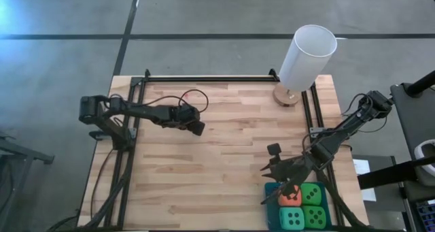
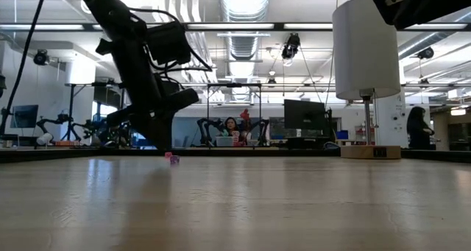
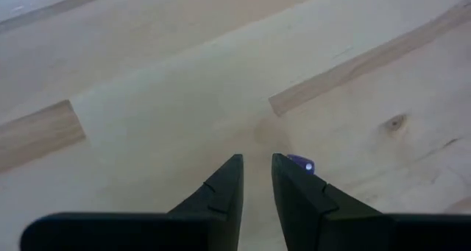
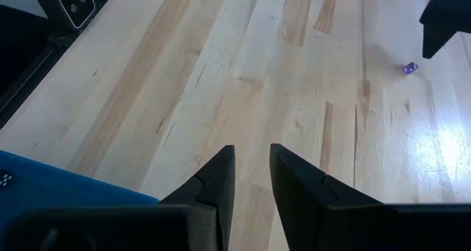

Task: Pick & Place Dice
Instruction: Put the small purple die into the blue bin

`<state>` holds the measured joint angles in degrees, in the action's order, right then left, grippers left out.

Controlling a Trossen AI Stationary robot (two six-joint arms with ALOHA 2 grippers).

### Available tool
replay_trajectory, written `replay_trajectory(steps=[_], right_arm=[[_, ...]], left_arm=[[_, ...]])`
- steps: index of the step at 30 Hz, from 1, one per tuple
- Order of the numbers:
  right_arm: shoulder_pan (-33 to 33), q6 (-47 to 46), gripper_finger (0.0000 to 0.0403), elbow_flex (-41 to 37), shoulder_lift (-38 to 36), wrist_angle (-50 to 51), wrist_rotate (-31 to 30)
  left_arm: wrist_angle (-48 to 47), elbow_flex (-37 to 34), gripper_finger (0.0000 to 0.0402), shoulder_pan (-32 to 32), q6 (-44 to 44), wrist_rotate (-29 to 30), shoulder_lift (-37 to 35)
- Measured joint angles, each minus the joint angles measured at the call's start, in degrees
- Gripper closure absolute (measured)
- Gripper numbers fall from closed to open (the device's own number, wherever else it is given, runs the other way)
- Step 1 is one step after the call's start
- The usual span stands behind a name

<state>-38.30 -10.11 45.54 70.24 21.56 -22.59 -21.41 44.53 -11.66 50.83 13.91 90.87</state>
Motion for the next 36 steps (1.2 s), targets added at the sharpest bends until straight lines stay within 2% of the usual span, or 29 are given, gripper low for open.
replay_trajectory(steps=[9,28,36], right_arm=[[0.0,0.1,0.0335,0.0,0.0,-0.5,0.0],[0.0,0.2,0.0314,0.0,0.0,-0.9,0.0],[0.0,0.2,0.0326,0.0,0.0,-0.9,0.0]], left_arm=[[0.6,0.1,0.0323,0.0,0.1,-1.7,2.8],[3.4,0.2,0.0323,0.3,0.4,-2.6,3.1],[4.8,0.2,0.0323,0.8,0.4,-2.8,3.1]])
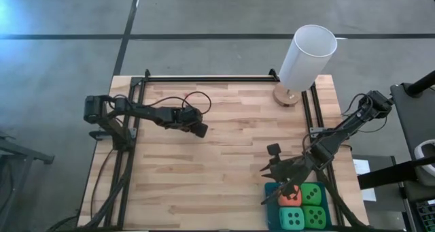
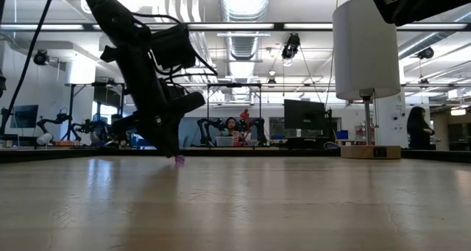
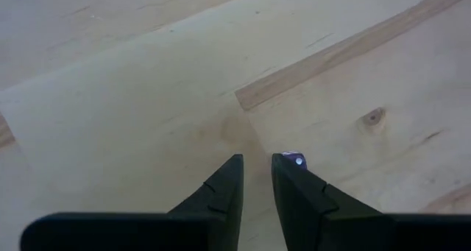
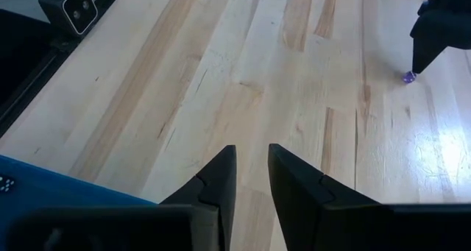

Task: Pick & Place Dice
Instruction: Put the small purple die into the blue bin

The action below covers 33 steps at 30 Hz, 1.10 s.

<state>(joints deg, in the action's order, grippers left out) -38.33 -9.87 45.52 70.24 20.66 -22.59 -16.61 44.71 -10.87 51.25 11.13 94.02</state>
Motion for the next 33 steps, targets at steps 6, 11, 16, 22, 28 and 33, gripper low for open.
replay_trajectory(steps=[6,11,16,22,28,33], right_arm=[[0.0,0.0,0.0335,0.0,0.0,0.0,0.0],[0.0,0.0,0.0329,0.0,0.0,0.0,0.0],[0.0,0.0,0.0321,0.0,0.0,-0.3,0.0],[0.0,0.0,0.0316,0.0,0.0,-0.4,0.0],[0.0,0.0,0.0327,0.0,0.0,-0.4,0.0],[0.0,0.0,0.0335,0.0,0.0,-0.3,0.0]], left_arm=[[0.1,0.0,0.0323,0.1,0.0,-0.2,0.0],[0.6,0.0,0.0323,0.2,0.2,-0.2,0.4],[1.7,0.8,0.0323,0.3,0.2,-2.1,2.9],[2.0,3.7,0.0323,0.6,-1.6,-2.8,4.7],[1.8,7.0,0.0323,1.4,-1.7,-5.6,7.9],[1.0,10.3,0.0323,1.8,-2.3,-6.6,10.8]])
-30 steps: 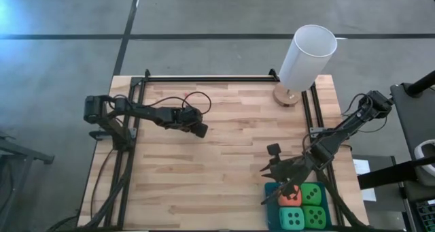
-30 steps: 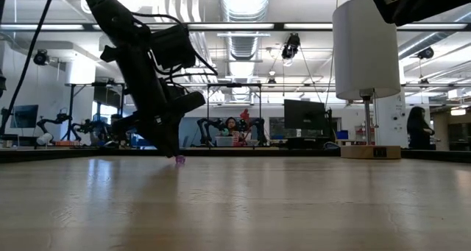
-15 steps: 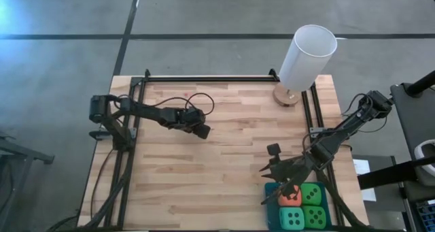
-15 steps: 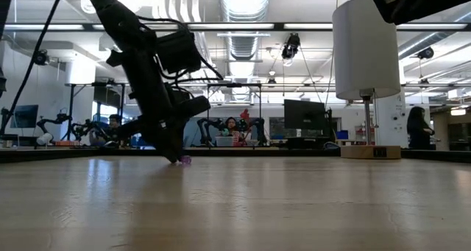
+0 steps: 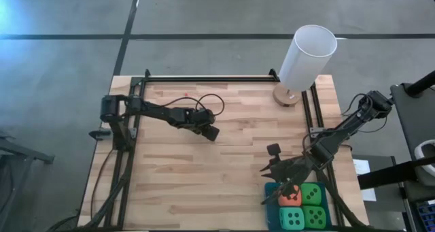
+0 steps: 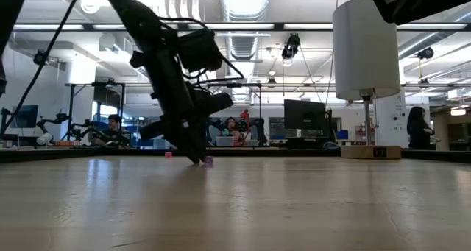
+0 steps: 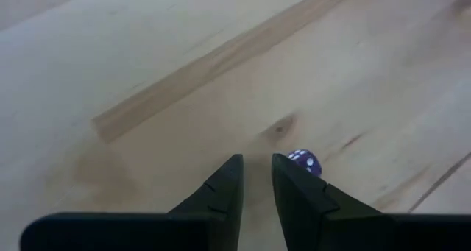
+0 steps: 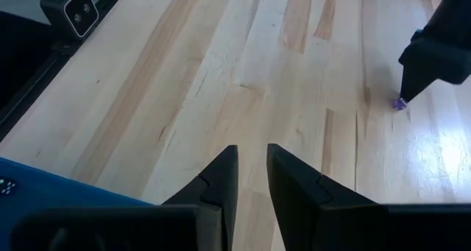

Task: Pick & Place Dice
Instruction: Put the small purple die into the blue bin

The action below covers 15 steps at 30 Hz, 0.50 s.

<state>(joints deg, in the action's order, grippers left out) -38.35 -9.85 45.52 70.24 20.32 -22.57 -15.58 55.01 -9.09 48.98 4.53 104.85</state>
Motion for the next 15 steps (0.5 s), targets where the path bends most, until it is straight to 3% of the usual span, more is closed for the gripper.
replay_trajectory(steps=[15], right_arm=[[0.0,0.5,0.0316,0.0,0.0,-0.1,0.0]], left_arm=[[-1.2,6.0,0.0323,4.0,-1.2,-2.0,1.9]])
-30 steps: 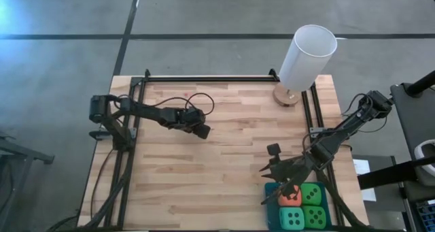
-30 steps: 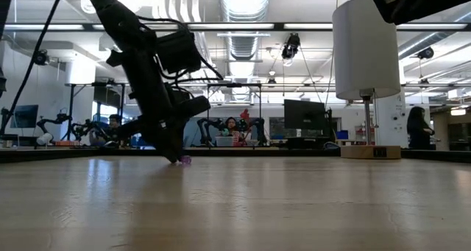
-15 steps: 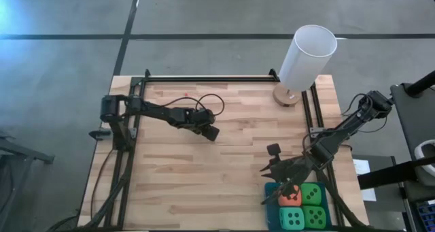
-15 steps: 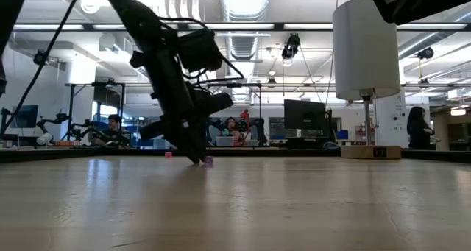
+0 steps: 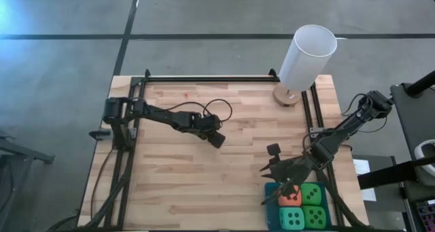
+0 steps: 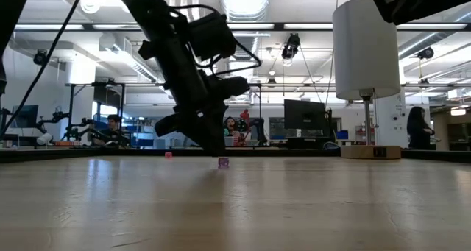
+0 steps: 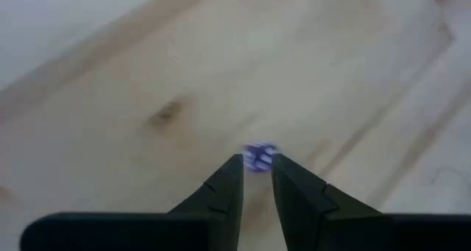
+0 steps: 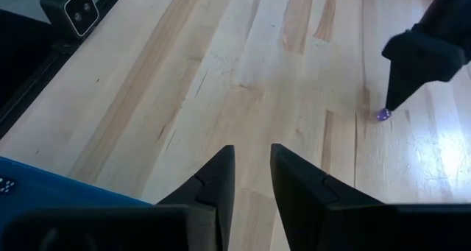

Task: Pick & Place Dice
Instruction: Put the small purple die into the blue bin

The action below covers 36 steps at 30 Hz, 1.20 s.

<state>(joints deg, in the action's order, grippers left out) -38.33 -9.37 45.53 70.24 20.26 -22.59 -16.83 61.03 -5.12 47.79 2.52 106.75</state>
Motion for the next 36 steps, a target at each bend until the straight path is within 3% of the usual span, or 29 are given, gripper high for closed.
replay_trajectory(steps=[8,16,25,36], right_arm=[[0.0,0.4,0.0318,0.0,0.0,-0.1,0.0],[0.0,0.4,0.0334,0.0,0.0,0.0,0.0],[0.0,0.4,0.0324,0.0,0.0,-0.1,0.0],[0.0,0.4,0.032,0.0,0.0,-0.8,0.0]], left_arm=[[-0.9,0.6,0.0323,-0.1,-1.2,0.2,-0.2],[-9.4,0.6,0.0323,-0.7,0.1,2.2,-1.3],[-2.6,0.7,0.0323,-0.6,-1.0,1.8,1.1],[-2.8,2.0,0.0323,-0.7,-1.1,0.0,2.4]])
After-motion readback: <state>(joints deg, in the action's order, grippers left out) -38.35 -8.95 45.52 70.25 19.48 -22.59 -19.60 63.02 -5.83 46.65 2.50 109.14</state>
